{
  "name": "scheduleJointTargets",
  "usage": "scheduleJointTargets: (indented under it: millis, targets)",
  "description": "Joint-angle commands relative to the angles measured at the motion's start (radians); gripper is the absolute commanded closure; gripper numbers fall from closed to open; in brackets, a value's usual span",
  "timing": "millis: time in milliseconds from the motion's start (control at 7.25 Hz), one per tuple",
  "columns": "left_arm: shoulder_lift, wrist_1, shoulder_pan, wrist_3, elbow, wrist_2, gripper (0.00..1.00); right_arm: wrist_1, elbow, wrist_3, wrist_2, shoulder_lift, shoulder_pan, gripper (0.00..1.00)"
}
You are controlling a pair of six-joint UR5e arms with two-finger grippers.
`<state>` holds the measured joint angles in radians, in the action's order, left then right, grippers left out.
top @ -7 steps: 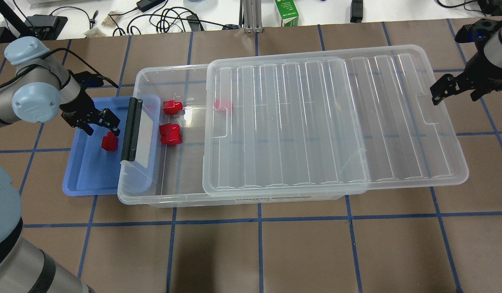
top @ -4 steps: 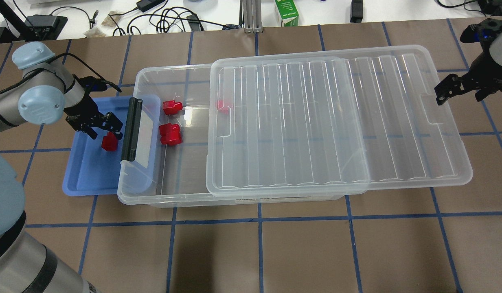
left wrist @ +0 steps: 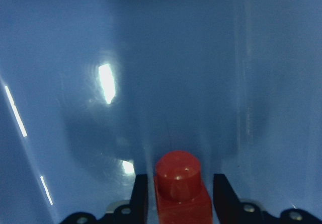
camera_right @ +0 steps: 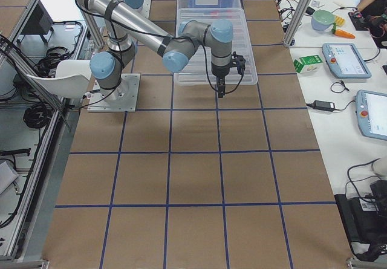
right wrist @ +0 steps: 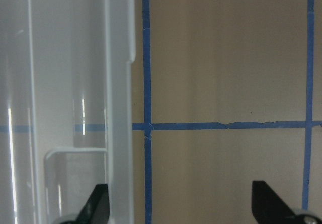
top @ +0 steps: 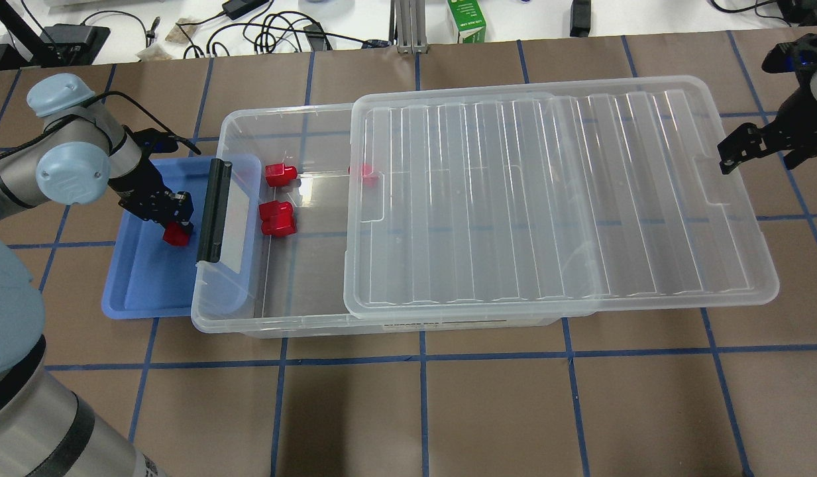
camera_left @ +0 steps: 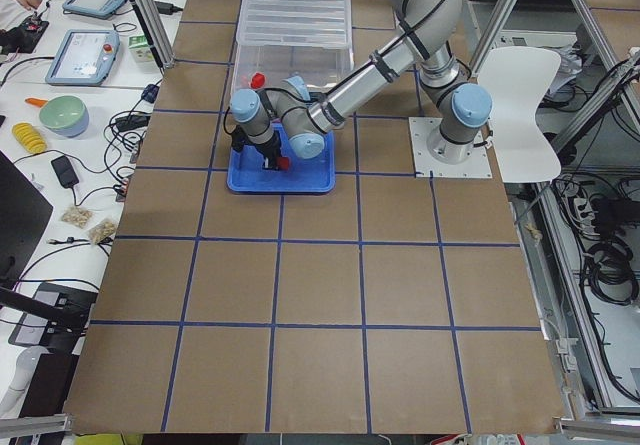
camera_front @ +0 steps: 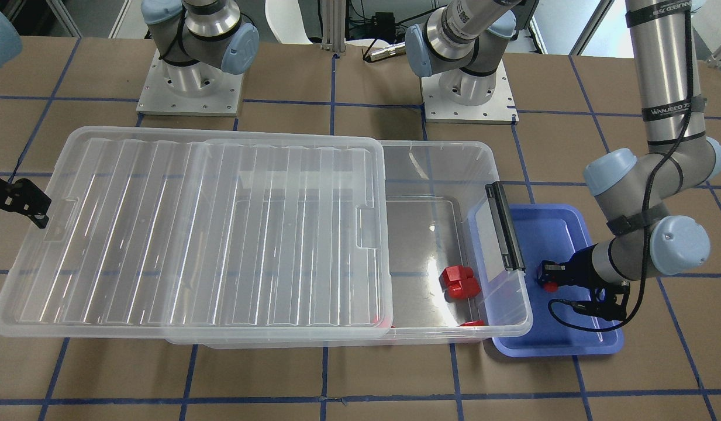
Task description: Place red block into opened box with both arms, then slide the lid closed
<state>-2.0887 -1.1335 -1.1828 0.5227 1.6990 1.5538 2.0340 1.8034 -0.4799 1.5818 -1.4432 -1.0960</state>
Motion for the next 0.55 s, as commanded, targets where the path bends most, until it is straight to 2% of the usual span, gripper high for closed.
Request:
scheduleJointTargets:
  millis: [0, 414]
  targets:
    - [0.008, -0.002, -0.001, -0.012, -0.024, -0.009, 1.00, 0.000, 0.002, 0.000, 0.001, 0.000, 0.007, 0.00]
    - [0.070, -0.122, -0.026, -0.013, -0.177, -0.009, 1.00, -0.011, -0.012, 0.001, 0.004, -0.005, 0.007, 0.00]
